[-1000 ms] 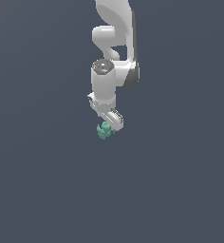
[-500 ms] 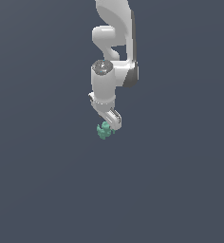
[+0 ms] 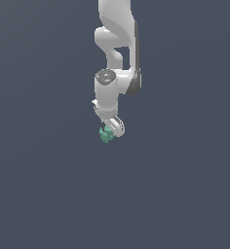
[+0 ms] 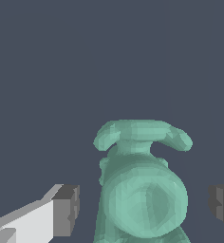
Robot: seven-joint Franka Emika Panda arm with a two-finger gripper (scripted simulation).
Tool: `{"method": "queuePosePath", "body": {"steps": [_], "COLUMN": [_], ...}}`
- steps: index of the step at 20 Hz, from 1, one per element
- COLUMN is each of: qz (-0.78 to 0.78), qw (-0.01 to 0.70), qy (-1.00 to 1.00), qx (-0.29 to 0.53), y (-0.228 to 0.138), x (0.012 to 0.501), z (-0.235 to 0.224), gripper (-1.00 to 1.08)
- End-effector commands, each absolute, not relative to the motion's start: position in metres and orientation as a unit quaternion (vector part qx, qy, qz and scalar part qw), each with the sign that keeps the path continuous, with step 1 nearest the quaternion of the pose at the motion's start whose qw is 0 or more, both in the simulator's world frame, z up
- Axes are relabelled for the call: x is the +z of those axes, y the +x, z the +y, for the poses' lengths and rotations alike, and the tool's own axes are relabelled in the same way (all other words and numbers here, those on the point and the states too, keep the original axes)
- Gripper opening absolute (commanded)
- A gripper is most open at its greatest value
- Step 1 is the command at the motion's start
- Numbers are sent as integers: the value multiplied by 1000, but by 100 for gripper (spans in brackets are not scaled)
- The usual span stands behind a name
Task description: Pick up the object and move it to a goal position.
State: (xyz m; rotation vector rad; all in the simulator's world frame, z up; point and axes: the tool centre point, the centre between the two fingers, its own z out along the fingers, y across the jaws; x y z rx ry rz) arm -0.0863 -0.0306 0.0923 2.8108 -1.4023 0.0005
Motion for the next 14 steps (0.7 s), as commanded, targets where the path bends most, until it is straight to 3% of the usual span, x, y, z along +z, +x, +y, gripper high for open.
{"method": "queuePosePath", "body": {"steps": [1, 7, 8, 14], "qz": [-447, -447, -447, -447], "qw": [0, 0, 0, 0], "qy": [895, 894, 894, 894], "qx": [0, 0, 0, 0], "y": [-87, -86, -86, -86], "x": [81, 71, 71, 71], "z": [-31, -30, -30, -30], "gripper": [100, 100, -100, -100]}}
